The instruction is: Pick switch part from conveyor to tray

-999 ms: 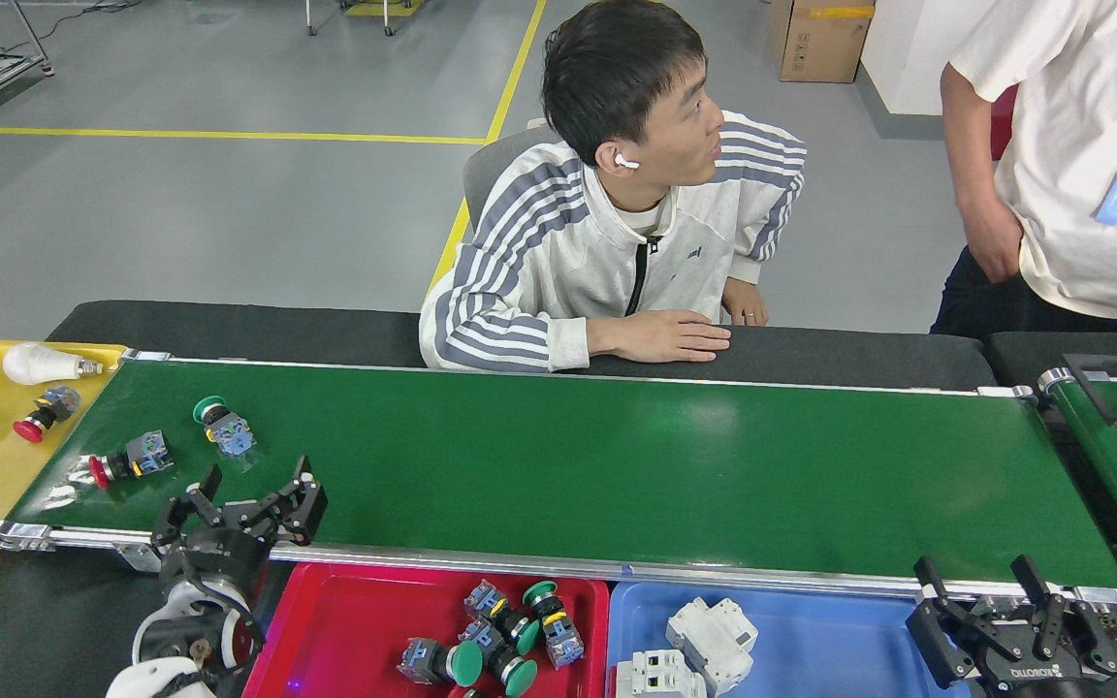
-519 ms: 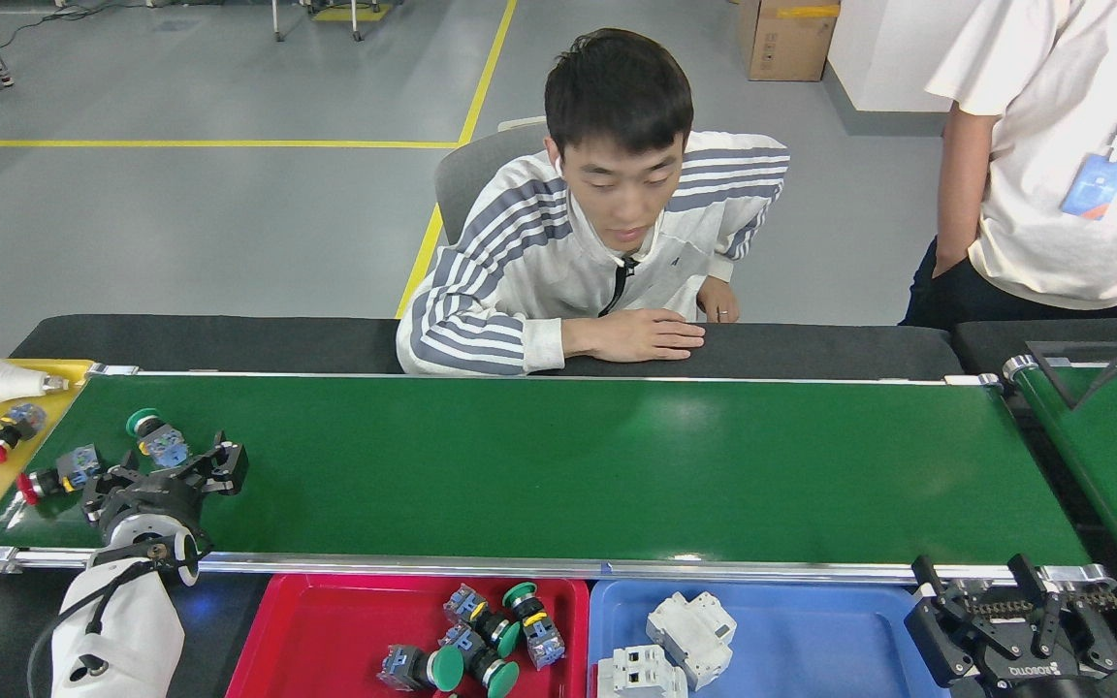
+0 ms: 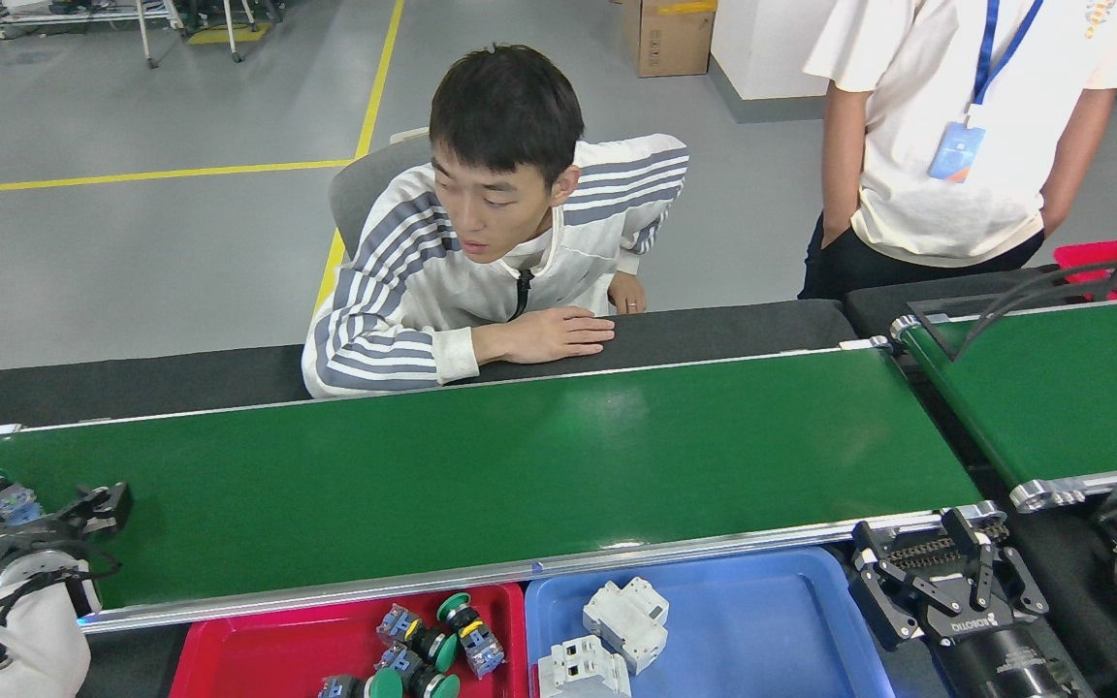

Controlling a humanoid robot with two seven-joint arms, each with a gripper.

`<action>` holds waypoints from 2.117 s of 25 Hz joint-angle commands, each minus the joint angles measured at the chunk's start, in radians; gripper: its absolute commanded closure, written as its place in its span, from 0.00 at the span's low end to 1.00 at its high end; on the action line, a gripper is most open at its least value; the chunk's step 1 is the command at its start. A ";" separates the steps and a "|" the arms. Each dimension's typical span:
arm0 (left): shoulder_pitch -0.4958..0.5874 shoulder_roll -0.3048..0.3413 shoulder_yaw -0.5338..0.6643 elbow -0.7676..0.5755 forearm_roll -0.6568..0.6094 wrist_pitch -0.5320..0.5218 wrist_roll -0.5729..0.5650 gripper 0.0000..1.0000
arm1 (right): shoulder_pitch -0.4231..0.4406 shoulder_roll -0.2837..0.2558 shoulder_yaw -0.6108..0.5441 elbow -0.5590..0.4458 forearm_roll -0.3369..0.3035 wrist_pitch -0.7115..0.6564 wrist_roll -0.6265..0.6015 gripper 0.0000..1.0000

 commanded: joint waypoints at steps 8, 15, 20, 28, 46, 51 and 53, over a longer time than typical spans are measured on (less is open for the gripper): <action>-0.014 0.043 -0.002 0.062 0.092 -0.057 0.022 0.45 | -0.025 0.002 0.080 0.016 -0.005 -0.044 0.001 0.00; -0.014 0.035 -0.006 0.065 0.104 -0.071 0.022 0.52 | -0.047 0.012 0.095 0.018 -0.005 -0.050 0.001 0.00; -0.014 0.034 -0.008 0.064 0.104 -0.073 0.022 0.55 | -0.051 0.009 0.095 0.018 -0.005 -0.047 0.001 0.00; -0.014 0.029 -0.002 0.056 0.116 -0.171 0.023 0.74 | -0.056 0.009 0.095 0.038 -0.005 -0.046 0.003 0.00; 0.417 -0.095 -0.008 -0.817 0.208 -0.554 -0.116 0.78 | -0.028 0.009 0.027 0.012 -0.007 0.054 0.001 0.00; 0.771 -0.106 -0.009 -1.305 0.270 -0.576 -0.187 0.61 | 0.071 0.006 0.026 -0.056 -0.004 0.160 -0.007 0.00; 0.851 -0.153 -0.003 -1.391 0.267 -0.565 -0.188 0.27 | 0.116 0.003 0.026 -0.089 0.021 0.207 -0.013 0.00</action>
